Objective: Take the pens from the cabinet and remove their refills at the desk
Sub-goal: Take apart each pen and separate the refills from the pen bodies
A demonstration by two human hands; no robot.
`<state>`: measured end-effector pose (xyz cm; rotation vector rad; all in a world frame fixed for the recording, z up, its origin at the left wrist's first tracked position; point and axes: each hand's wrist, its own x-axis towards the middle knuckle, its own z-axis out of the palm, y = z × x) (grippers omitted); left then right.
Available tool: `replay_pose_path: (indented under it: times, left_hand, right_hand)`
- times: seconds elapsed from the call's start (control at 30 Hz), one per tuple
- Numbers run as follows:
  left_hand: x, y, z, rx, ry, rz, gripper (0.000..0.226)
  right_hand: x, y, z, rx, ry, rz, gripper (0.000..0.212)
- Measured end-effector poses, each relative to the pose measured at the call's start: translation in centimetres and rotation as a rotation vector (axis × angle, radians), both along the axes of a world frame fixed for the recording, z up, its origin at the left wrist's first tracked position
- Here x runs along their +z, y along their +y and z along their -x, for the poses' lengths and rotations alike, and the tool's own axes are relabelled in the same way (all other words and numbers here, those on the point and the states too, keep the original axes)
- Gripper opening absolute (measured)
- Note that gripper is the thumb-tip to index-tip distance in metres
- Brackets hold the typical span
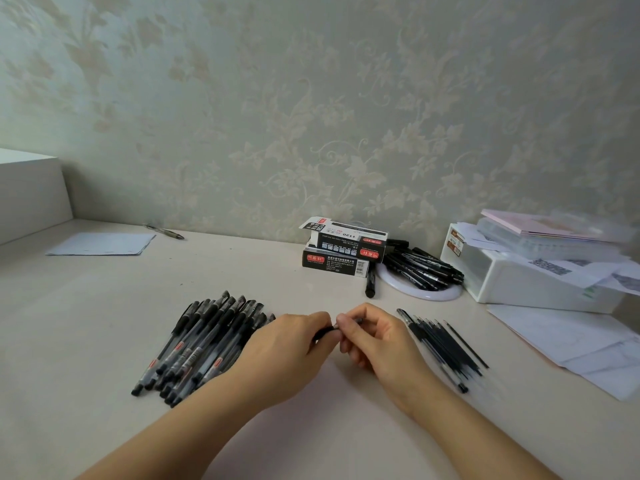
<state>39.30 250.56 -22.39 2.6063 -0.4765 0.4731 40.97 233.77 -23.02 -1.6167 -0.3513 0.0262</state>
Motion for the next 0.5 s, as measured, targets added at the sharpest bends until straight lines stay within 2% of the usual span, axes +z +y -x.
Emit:
replay_pose_path:
  times: [0.13,0.27,0.33,0.4,0.5]
  left_hand:
    - [0.3,-0.3,-0.1,0.111,-0.040,-0.091,0.046]
    - [0.7,0.2,-0.7,0.244,-0.019,-0.042,0.075]
    - [0.9,0.6,-0.7,0.257,-0.027,-0.010,0.076]
    - [1.2,0.7,-0.7,0.244,-0.036,0.026,0.068]
    - [1.0,0.6,-0.5,0.206,-0.011,0.088,0.045]
  right_hand:
    - [0.0,0.1,-0.1,-0.020,-0.026,-0.023,0.021]
    - [-0.2,-0.2,-0.3,-0.093,-0.047,-0.036,0.021]
    - [-0.4,-0.3,-0.5,-0.127,-0.079,0.001,0.018]
    - [-0.5,-0.6,-0.7,-0.216,-0.192,0.144,0.011]
    - [-1.0,-1.1,-0.9,-0.302,-0.375,0.523,0.014]
